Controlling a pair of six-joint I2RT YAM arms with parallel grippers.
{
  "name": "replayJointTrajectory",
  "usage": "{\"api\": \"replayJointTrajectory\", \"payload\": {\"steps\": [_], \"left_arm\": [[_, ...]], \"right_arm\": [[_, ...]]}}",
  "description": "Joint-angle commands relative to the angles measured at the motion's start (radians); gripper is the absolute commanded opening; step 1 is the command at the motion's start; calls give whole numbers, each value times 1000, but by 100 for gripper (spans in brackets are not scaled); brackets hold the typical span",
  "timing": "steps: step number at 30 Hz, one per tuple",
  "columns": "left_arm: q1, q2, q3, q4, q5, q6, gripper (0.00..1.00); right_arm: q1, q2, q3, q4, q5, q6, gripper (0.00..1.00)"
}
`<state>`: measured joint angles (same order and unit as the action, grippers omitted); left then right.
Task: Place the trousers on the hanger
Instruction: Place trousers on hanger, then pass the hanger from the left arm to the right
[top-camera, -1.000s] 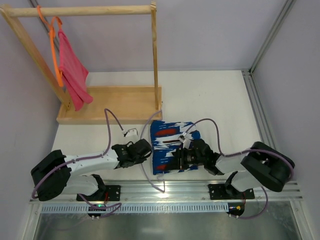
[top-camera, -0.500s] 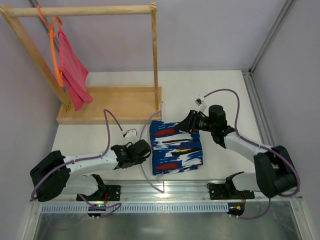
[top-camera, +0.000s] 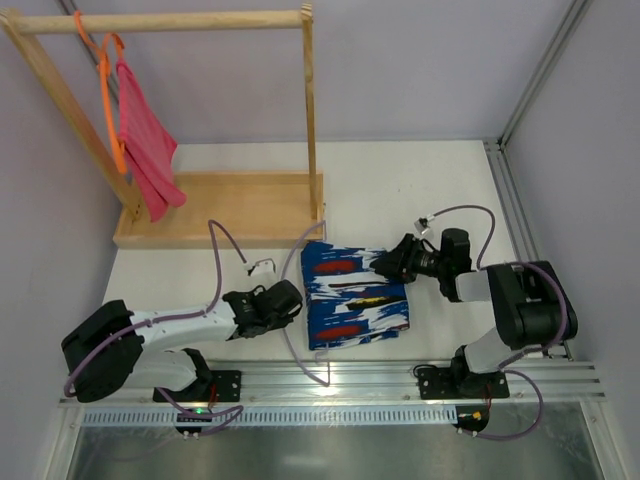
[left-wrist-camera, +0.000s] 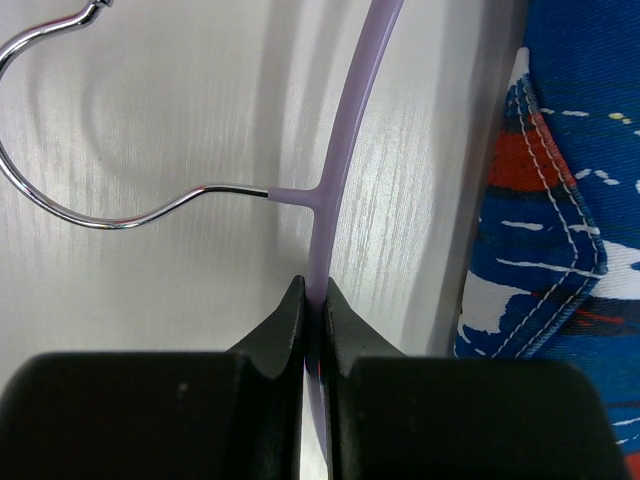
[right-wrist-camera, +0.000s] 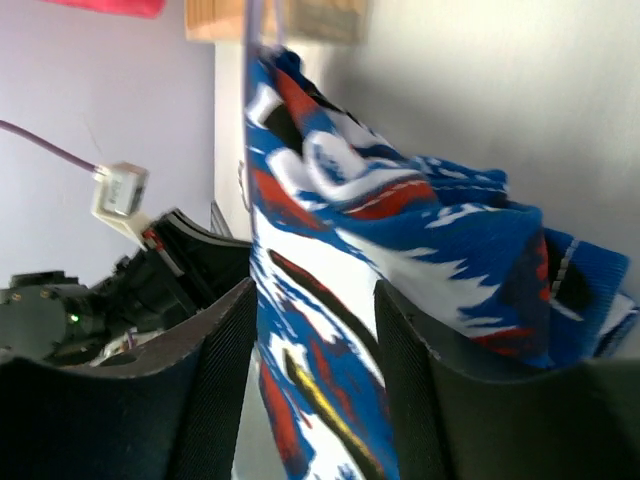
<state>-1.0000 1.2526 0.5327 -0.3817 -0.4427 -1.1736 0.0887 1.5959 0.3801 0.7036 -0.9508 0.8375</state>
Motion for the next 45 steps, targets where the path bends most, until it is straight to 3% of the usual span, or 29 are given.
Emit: {"api": "replayJointTrajectory", "payload": {"steps": [1, 2, 4, 9, 14, 16, 19, 25, 28, 31, 34, 35, 36, 40, 45], "left_arm": [[4, -31, -2, -14, -39, -12, 0], [4, -30, -2, -11, -36, -9, 0], [4, -22, 3, 3, -30, -8, 1], [4, 11, 24, 9, -16, -3, 0], [4, 22, 29, 3, -14, -3, 0], [4, 16, 29, -8, -24, -4, 0], [4, 1, 20, -11, -24, -3, 0], [4, -44, 12, -36, -30, 3, 0], [4, -59, 13, -43, -30, 6, 0], [4, -67, 15, -43, -30, 8, 0], [4, -68, 15, -33, -28, 6, 1], [4, -65, 15, -31, -27, 5, 0], [4, -64, 16, -28, -30, 2, 0], [4, -59, 23, -34, -48, -8, 0], [4, -73, 42, -75, -77, -18, 0]], "right_arm": [[8, -233, 78, -301, 99, -162, 54], [20, -311, 107, -402, 99, -175, 54], [55, -347, 176, -450, 99, -186, 54], [103, -268, 276, -449, 83, -173, 49], [115, -75, 214, -271, 78, -152, 48], [102, 80, 262, -277, 77, -204, 48], [33, 189, 315, -213, 78, -183, 47], [-9, 148, 350, -288, 104, -207, 49], [5, 6, 335, -389, 125, -218, 51], [97, -131, 362, -519, 162, -262, 54], [248, -195, 376, -520, 190, -232, 54], [288, -206, 382, -517, 245, -222, 53], [333, -208, 385, -506, 265, -197, 46], [501, -131, 390, -388, 340, -121, 33], [574, 10, 214, -176, 383, -58, 32]]}}
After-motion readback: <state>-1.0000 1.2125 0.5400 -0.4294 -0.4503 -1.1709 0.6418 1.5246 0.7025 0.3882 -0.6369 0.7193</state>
